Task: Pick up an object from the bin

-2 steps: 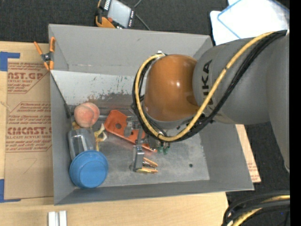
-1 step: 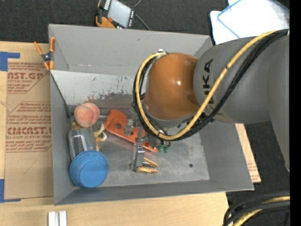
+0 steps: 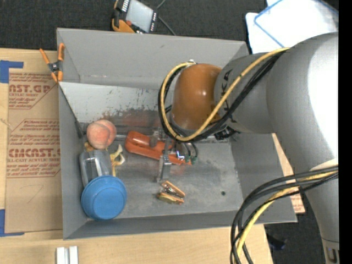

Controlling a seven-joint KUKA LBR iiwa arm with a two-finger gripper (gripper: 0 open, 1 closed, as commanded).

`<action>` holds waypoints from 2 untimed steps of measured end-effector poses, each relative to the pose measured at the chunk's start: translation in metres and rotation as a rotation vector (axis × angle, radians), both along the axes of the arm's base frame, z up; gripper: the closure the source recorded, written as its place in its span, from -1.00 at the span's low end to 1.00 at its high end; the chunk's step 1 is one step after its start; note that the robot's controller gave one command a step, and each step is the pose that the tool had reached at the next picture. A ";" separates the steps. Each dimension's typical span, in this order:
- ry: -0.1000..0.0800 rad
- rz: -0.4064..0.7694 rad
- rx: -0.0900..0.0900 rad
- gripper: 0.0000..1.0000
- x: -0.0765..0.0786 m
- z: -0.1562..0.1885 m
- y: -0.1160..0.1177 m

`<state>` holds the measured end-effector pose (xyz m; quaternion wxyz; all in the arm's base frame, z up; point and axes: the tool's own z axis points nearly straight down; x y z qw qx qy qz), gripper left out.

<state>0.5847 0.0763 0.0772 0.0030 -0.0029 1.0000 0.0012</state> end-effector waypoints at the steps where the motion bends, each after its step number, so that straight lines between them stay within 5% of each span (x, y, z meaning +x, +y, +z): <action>1: -0.004 -0.062 0.003 -1.00 0.002 0.052 0.017; 2: 0.004 -0.004 -0.001 -1.00 -0.014 0.022 0.041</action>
Offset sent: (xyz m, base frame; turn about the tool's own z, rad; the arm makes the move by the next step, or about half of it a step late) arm -0.0132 0.0398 0.0228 0.0050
